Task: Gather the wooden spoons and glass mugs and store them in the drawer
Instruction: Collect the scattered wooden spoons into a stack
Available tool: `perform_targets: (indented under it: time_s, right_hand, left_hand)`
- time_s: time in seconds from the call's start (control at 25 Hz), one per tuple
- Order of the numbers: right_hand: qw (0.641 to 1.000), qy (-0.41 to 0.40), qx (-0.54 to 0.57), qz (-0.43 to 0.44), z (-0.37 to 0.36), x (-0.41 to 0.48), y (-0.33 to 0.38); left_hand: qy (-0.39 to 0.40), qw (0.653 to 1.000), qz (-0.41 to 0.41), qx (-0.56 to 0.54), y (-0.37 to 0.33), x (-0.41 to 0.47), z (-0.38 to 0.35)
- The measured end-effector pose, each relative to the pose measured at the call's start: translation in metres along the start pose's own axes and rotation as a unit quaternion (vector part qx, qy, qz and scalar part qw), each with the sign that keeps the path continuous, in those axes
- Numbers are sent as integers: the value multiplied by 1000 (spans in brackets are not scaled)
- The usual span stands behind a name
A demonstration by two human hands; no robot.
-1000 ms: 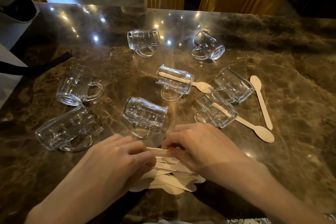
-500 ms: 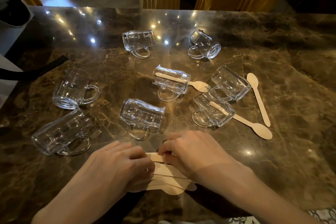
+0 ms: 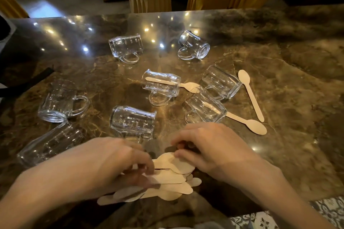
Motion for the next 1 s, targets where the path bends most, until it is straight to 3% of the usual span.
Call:
perform_targets:
  time_s: [0.12, 0.32, 0.6, 0.8, 1.0]
  right_hand:
    - [998, -33, 28, -38, 10, -7, -17]
    - [986, -96, 91, -104, 22, -19, -40]
    - [968, -143, 118, -167, 21, -32, -70]
    - [950, -177, 138, -218, 19, -46, -92]
    - [938, -177, 73, -290, 3, -52, -117]
  left_hand:
    - [10, 1000, -16, -10, -12, 22, 34]
    - [-67, 996, -25, -54, -27, 61, 81]
    - [-135, 990, -4, 36, -17, 132, 93]
    - [-110, 980, 75, 148, 4, 177, 89]
    - [-44, 966, 156, 201, 17, 205, 82]
Point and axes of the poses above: each hand's wrist, its own x-axis towards the middle knuckle, its own z-axis out of the back of the hand, y = z × x, the point moved 3 cm from there along x, towards the middle knuckle, and after that the axes turned 12 degrees about -x, right-handed, at the moved point
